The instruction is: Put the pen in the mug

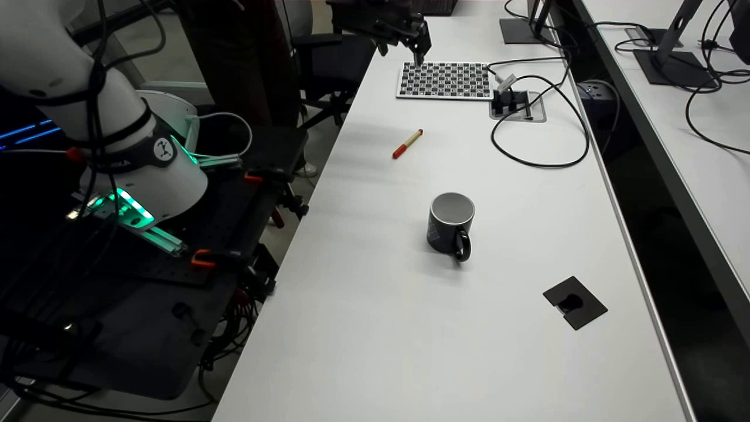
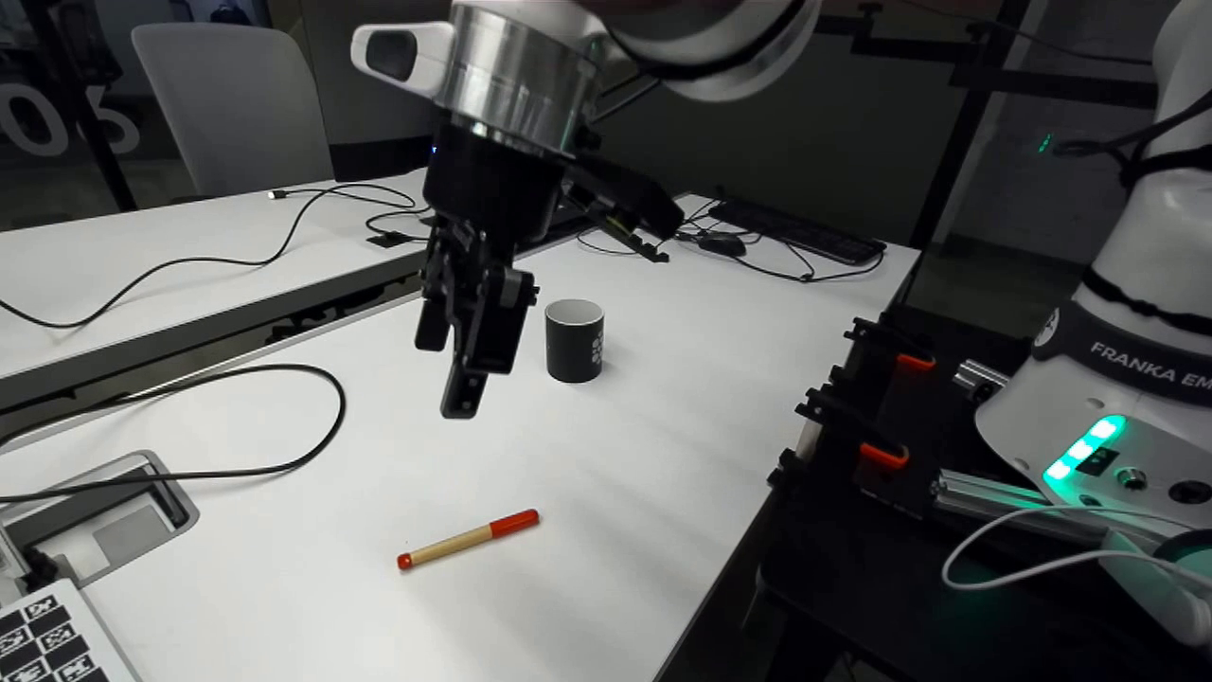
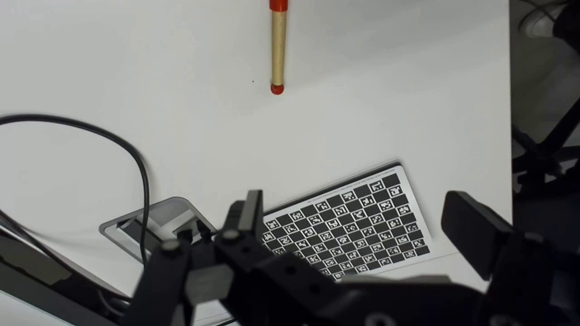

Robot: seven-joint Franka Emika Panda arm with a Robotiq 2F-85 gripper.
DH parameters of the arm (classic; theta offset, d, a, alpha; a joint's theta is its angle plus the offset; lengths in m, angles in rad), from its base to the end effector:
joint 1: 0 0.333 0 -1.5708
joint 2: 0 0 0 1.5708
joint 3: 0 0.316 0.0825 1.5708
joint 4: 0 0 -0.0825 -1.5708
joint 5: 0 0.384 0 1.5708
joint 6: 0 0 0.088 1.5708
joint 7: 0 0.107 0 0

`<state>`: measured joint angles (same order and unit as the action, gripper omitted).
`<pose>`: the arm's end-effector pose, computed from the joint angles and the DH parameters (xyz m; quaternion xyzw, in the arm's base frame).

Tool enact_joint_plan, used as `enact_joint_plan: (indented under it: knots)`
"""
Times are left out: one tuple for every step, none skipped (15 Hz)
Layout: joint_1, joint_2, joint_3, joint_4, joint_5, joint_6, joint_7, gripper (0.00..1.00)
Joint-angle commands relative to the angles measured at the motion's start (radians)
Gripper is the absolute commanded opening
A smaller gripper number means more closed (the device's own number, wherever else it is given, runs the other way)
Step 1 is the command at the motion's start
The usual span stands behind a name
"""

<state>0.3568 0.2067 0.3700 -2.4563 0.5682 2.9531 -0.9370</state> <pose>0.3972 0.3092 0.2447 -0.8373 -0.5139 -0.1485 0.1133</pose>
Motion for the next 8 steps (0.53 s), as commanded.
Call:
enact_joint_plan:
  knots:
    - [-0.019, 0.123, 0.019, 0.020, 0.038, 0.110, -0.042, 1.00]
    - [-0.021, 0.151, 0.013, 0.025, 0.029, 0.124, -0.031, 1.00]
    - [-0.024, 0.174, 0.010, 0.030, 0.025, 0.139, -0.024, 1.00]
    - [-0.022, 0.197, -0.001, 0.039, 0.015, 0.149, -0.011, 1.00]
    - [-0.024, 0.215, -0.004, 0.047, 0.009, 0.155, -0.011, 1.00]
    - [-0.015, 0.234, -0.021, 0.059, -0.006, 0.150, -0.007, 1.00]
    - [-0.005, 0.247, -0.037, 0.067, -0.016, 0.143, -0.002, 1.00]
    - [-0.062, 0.268, -0.006, 0.066, -0.183, 0.141, 0.128, 1.00]
